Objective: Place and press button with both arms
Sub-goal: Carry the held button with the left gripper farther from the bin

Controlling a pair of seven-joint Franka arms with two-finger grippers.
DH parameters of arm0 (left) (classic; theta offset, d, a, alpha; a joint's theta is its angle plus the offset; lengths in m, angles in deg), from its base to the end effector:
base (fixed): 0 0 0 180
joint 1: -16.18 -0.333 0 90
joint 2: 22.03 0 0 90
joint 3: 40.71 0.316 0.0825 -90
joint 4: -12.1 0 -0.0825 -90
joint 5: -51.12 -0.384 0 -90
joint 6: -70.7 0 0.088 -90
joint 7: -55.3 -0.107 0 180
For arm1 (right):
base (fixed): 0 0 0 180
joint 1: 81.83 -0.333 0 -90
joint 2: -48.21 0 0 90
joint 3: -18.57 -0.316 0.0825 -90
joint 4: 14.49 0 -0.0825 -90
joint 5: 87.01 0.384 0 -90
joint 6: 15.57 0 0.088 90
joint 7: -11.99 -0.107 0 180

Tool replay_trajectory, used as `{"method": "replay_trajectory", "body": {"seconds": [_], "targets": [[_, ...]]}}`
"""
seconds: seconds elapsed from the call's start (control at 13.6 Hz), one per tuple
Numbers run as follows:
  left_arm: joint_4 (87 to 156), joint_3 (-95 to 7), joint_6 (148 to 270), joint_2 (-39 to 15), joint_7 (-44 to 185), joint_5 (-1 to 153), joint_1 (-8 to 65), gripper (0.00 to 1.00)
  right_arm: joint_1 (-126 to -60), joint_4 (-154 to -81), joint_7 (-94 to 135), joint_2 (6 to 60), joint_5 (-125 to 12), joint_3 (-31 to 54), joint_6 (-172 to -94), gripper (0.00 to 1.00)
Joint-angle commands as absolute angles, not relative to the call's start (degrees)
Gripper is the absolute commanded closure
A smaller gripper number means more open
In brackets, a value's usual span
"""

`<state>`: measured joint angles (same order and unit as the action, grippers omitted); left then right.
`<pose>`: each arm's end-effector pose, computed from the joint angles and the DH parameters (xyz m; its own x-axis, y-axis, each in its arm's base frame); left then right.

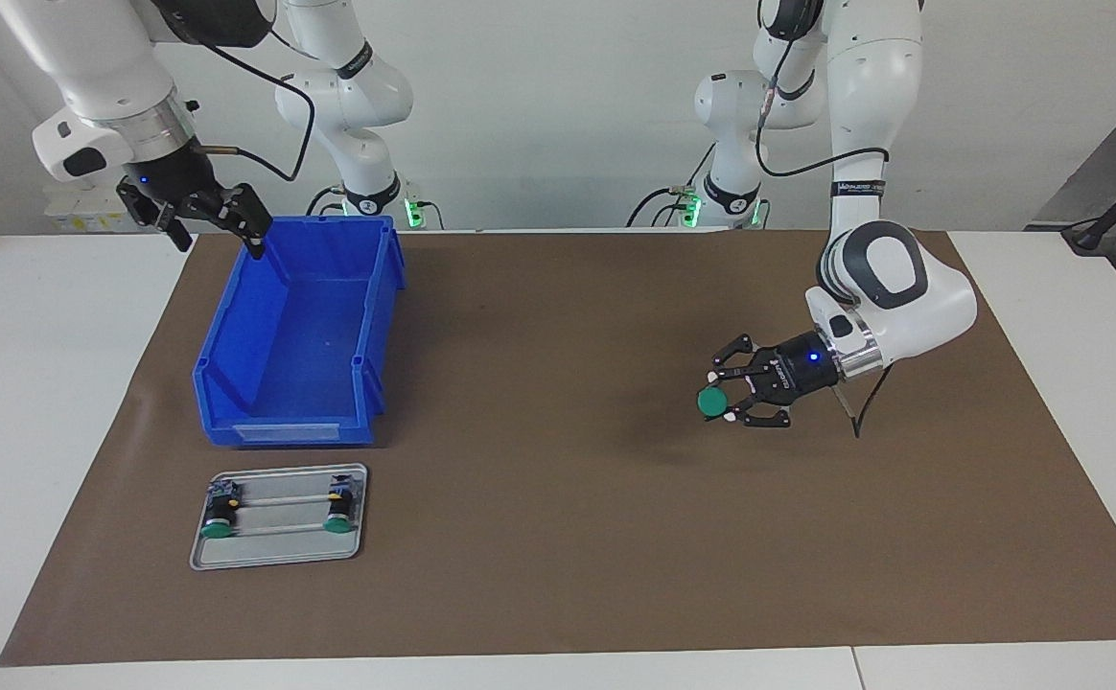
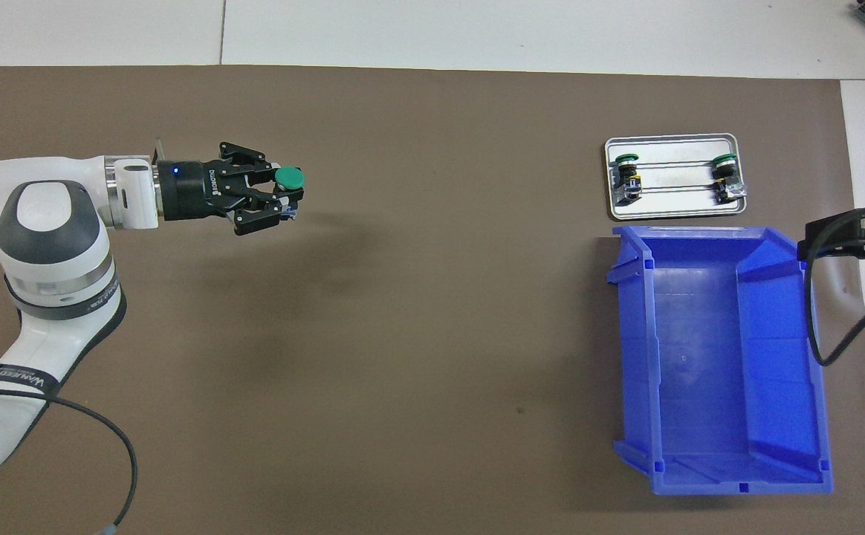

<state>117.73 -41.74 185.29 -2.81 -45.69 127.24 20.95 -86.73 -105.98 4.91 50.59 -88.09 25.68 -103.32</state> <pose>0.6290 -0.1222 0.3698 0.3587 -0.3450 0.8674 -0.9248 -0.2579 0.2798 0.5370 -0.0243 0.6314 0.9866 -0.1619 -0.0222 -0.1616 -0.9867 0.0166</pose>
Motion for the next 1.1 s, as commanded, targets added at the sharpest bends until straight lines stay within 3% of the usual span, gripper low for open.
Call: {"method": "replay_trajectory", "body": {"seconds": [0.0,0.66,1.03], "targets": [[116.33,-42.11,184.79,-0.94,-44.72,128.99,21.10,1.00,-85.96,-107.39,5.84,51.55,-87.97,25.34,-104.34,0.00],[116.16,-42.20,190.49,1.78,-44.63,130.66,22.68,1.00,-85.96,-107.48,5.84,51.55,-87.97,25.34,-104.42,0.00],[122.37,-42.29,187.25,1.97,-54.07,135.38,21.54,1.00,-85.96,-107.48,5.84,51.64,-87.97,25.34,-104.42,0.00]]}}
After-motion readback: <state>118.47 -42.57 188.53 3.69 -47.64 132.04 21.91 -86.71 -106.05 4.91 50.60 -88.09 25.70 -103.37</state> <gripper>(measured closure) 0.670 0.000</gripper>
